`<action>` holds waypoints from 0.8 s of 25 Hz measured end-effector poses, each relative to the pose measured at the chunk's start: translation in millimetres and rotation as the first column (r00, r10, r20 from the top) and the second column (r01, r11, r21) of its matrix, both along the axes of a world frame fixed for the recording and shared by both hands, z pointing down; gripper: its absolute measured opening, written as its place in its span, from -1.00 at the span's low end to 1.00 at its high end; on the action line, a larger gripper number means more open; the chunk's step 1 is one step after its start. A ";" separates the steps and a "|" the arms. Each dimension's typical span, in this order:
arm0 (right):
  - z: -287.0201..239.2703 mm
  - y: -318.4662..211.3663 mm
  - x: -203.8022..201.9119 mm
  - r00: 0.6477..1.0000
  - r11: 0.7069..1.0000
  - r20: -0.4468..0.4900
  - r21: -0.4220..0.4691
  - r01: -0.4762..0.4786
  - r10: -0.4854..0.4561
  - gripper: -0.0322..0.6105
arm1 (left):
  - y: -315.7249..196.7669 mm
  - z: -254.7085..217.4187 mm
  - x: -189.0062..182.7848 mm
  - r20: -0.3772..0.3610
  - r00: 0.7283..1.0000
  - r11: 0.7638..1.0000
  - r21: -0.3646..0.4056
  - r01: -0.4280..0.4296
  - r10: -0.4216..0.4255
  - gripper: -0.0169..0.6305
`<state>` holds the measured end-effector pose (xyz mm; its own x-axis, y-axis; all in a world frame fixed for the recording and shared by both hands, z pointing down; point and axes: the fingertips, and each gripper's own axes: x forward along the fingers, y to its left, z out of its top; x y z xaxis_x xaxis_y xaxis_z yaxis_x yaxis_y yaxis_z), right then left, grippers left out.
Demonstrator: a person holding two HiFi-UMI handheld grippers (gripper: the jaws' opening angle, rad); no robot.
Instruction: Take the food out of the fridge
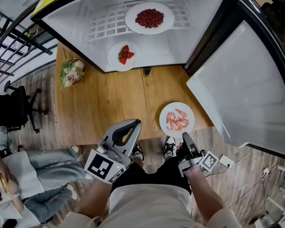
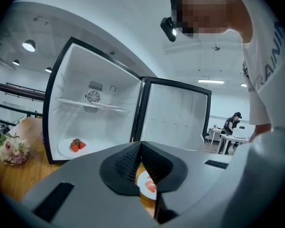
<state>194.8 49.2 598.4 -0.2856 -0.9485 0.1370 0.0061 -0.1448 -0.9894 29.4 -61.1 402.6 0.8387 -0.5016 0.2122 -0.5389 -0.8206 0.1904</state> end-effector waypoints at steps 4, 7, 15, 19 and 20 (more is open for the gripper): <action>9.1 3.6 3.9 1.000 1.000 -0.001 -0.011 0.010 -0.010 -0.82 | 2.7 0.4 1.8 0.005 1.000 1.000 0.001 0.001 -0.001 -0.92; 14.2 5.5 3.4 1.000 1.000 -0.011 -0.019 0.024 -0.024 -0.82 | 5.3 0.1 2.7 0.002 1.000 1.000 0.002 -0.001 0.001 -0.92; 28.6 15.4 -2.6 0.998 0.998 -0.042 -0.058 0.036 -0.039 -0.82 | 11.4 3.0 -2.4 -0.003 1.000 1.000 -0.007 -0.005 0.005 -0.92; 37.5 12.8 -7.2 0.995 0.995 -0.063 -0.070 0.075 -0.080 -0.82 | 10.8 3.8 -5.3 0.002 1.000 1.000 -0.027 0.003 -0.003 -0.92; 38.0 10.5 -7.4 0.995 0.994 -0.059 -0.073 0.079 -0.083 -0.82 | 10.7 3.9 -3.8 0.001 1.000 1.000 -0.031 0.003 -0.003 -0.92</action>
<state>187.4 59.7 636.4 -0.3497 -0.9100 0.2227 -0.0695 -0.2119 -0.9748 25.6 -50.4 406.5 0.8370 -0.4972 0.2286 -0.5415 -0.8128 0.2147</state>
